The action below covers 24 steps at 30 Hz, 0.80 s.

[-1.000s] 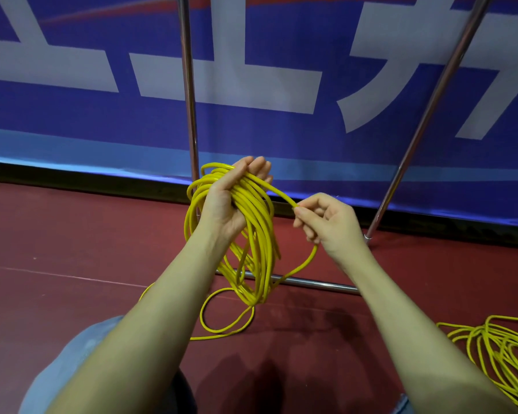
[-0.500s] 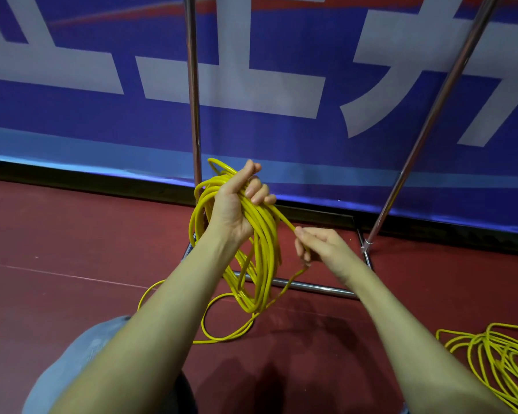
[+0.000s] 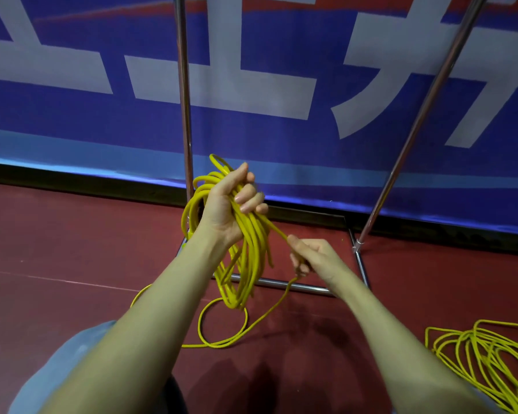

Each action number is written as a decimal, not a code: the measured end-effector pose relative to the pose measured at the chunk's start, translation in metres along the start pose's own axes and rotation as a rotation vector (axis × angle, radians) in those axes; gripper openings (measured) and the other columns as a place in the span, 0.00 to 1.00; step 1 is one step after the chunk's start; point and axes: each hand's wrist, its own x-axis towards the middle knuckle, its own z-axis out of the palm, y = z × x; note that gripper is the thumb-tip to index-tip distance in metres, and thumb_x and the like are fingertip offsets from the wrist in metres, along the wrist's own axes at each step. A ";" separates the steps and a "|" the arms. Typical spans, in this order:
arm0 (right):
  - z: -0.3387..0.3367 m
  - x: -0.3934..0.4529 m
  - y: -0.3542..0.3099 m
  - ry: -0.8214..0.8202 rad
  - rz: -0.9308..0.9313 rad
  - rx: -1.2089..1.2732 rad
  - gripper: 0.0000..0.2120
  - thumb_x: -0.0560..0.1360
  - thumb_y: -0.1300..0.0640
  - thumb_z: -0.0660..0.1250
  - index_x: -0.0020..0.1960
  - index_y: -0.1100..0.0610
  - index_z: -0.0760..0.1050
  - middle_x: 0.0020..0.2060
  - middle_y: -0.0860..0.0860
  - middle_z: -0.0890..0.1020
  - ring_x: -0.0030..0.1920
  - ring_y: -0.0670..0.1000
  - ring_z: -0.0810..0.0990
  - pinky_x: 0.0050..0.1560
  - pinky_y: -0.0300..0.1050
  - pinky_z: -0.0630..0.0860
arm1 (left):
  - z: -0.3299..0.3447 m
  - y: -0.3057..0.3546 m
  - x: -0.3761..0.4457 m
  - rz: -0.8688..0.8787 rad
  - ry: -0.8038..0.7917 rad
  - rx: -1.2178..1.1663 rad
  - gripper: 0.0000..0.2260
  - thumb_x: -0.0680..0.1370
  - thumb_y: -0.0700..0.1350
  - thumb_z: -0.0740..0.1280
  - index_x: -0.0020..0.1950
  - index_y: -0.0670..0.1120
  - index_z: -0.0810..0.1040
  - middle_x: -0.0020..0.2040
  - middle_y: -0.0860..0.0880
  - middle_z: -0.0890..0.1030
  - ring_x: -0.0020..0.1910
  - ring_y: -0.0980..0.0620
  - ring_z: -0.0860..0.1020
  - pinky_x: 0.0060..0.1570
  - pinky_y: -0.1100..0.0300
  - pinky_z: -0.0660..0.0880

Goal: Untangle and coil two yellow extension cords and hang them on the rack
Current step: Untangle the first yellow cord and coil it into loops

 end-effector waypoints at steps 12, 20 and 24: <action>-0.021 0.010 -0.039 0.262 0.117 0.552 0.07 0.77 0.67 0.61 0.40 0.60 0.70 0.28 0.52 0.67 0.20 0.41 0.60 0.18 0.31 0.54 | -0.024 -0.023 -0.004 -0.095 0.016 0.721 0.14 0.73 0.42 0.65 0.28 0.42 0.72 0.18 0.48 0.66 0.16 0.54 0.62 0.24 0.64 0.67; -0.019 0.001 -0.079 0.356 0.220 1.048 0.18 0.78 0.48 0.59 0.44 0.64 0.70 0.39 0.62 0.76 0.31 0.53 0.71 0.32 0.39 0.67 | -0.018 -0.044 -0.013 -0.157 -0.215 1.116 0.06 0.76 0.37 0.67 0.52 0.37 0.79 0.34 0.51 0.83 0.21 0.55 0.72 0.26 0.64 0.69; -0.018 -0.002 -0.081 0.411 0.198 1.140 0.19 0.77 0.44 0.59 0.42 0.61 0.68 0.36 0.56 0.70 0.33 0.52 0.66 0.34 0.42 0.64 | -0.012 -0.051 -0.018 -0.246 -0.328 1.103 0.04 0.76 0.37 0.68 0.49 0.41 0.80 0.43 0.45 0.83 0.25 0.53 0.72 0.29 0.63 0.71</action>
